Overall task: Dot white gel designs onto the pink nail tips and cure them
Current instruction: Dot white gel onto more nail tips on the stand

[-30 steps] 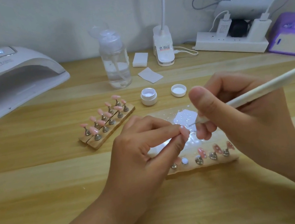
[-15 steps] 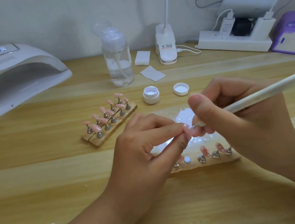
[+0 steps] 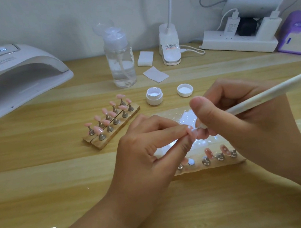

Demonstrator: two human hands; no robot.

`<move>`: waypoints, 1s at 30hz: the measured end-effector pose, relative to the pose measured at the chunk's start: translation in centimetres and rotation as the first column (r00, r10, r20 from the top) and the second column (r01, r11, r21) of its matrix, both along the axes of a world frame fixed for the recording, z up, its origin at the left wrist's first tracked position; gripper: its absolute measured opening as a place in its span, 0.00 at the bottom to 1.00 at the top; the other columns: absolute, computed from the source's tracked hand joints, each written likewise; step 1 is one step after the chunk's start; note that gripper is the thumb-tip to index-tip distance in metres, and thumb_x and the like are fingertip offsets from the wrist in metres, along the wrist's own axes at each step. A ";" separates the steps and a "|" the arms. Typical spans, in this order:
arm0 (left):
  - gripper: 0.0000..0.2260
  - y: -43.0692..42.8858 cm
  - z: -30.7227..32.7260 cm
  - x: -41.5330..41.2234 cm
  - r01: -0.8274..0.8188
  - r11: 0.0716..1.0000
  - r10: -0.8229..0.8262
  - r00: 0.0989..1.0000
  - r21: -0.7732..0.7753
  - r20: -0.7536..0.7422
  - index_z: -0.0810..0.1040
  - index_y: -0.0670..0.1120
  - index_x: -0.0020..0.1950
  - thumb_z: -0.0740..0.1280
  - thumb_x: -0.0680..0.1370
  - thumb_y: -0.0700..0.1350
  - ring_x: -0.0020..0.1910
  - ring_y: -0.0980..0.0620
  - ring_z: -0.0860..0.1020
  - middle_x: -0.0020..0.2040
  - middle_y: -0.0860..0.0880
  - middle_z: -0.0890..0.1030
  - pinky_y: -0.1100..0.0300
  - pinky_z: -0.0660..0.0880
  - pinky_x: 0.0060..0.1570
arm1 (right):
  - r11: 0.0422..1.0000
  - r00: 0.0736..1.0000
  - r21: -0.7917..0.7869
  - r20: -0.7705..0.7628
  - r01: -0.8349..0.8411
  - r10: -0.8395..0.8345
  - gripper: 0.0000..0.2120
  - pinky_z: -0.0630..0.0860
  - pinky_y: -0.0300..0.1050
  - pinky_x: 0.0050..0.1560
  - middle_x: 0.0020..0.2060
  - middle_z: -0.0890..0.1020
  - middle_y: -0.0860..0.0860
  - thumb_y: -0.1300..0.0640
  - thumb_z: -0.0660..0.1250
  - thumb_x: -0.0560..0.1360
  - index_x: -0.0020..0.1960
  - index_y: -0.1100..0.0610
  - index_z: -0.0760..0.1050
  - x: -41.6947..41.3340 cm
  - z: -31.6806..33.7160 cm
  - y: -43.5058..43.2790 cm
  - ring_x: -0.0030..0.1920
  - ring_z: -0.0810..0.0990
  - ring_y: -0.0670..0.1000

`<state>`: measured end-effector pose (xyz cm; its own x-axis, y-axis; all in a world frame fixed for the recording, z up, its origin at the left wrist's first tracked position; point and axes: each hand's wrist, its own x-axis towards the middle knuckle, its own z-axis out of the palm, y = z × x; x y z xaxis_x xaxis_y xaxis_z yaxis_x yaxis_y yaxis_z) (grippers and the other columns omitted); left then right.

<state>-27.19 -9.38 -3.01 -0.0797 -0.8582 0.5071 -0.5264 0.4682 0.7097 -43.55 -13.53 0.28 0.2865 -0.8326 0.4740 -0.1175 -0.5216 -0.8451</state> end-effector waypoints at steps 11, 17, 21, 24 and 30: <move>0.05 0.0 0.0 -0.1 0.003 1.000 -0.003 1.000 -0.001 -0.014 0.86 0.57 0.49 0.71 0.76 0.48 0.46 0.51 0.77 0.42 0.58 0.82 0.61 0.72 0.47 | 1.000 1.000 0.000 0.003 -0.019 0.019 0.13 0.70 0.29 0.30 0.26 0.81 0.46 0.54 0.69 0.75 0.33 0.55 0.76 -0.1 -0.2 0.0 0.26 0.77 0.41; 0.06 0.1 0.1 -0.1 0.005 1.000 -0.005 1.000 0.005 -0.019 0.85 0.58 0.49 0.71 0.76 0.48 0.46 0.52 0.77 0.42 0.59 0.83 0.63 0.70 0.48 | 1.000 1.000 0.007 0.011 -0.023 0.022 0.13 0.73 0.32 0.30 0.26 0.82 0.48 0.53 0.69 0.75 0.33 0.56 0.76 -0.2 -0.4 -0.2 0.26 0.78 0.43; 0.05 0.1 0.1 -0.1 0.003 1.000 -0.002 0.999 0.030 -0.041 0.87 0.54 0.48 0.71 0.76 0.47 0.46 0.50 0.77 0.42 0.58 0.83 0.65 0.71 0.47 | 0.999 0.996 0.014 0.073 -0.043 0.042 0.15 0.74 0.35 0.30 0.26 0.80 0.49 0.53 0.70 0.77 0.33 0.55 0.75 -0.3 -0.2 -0.5 0.26 0.79 0.48; 0.05 0.1 0.1 -0.2 -0.008 0.999 0.012 0.997 0.047 -0.074 0.87 0.51 0.45 0.71 0.76 0.47 0.47 0.51 0.77 0.41 0.57 0.83 0.73 0.70 0.45 | 0.999 0.984 0.019 0.173 -0.038 0.034 0.17 0.72 0.39 0.29 0.23 0.75 0.48 0.52 0.69 0.77 0.31 0.55 0.71 -0.6 0.2 -1.0 0.24 0.74 0.50; 0.05 0.1 0.0 -0.3 0.006 0.998 0.003 0.991 0.066 -0.135 0.87 0.51 0.45 0.71 0.76 0.48 0.48 0.49 0.77 0.41 0.57 0.83 0.73 0.73 0.38 | 0.996 0.986 0.022 0.140 0.085 -0.087 0.18 0.66 0.39 0.26 0.23 0.72 0.48 0.43 0.73 0.73 0.31 0.52 0.73 -1.4 1.0 -2.7 0.22 0.68 0.48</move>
